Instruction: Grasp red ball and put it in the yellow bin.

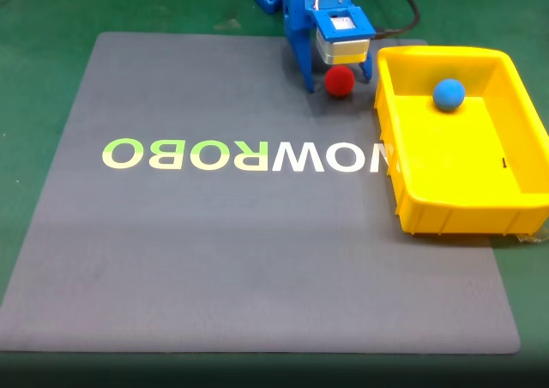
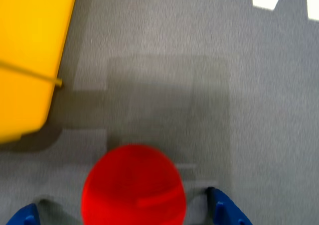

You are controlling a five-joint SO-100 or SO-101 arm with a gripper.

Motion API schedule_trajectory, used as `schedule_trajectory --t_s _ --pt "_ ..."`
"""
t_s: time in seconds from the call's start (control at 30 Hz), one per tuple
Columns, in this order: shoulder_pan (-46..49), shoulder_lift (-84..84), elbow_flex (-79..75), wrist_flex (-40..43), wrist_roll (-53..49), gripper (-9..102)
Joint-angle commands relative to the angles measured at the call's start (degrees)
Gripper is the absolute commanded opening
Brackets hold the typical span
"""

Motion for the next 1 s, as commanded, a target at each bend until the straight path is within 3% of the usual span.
schedule_trajectory --t_s 0.0,0.43,0.67,0.97 --pt "0.97 -2.72 -4.22 -2.37 -0.35 39" --pt "1.67 -6.33 -6.15 -2.64 -1.93 31" --pt "1.49 -7.12 -6.06 -2.46 -2.29 0" --pt "1.41 -7.03 -5.80 -2.64 -2.37 0"
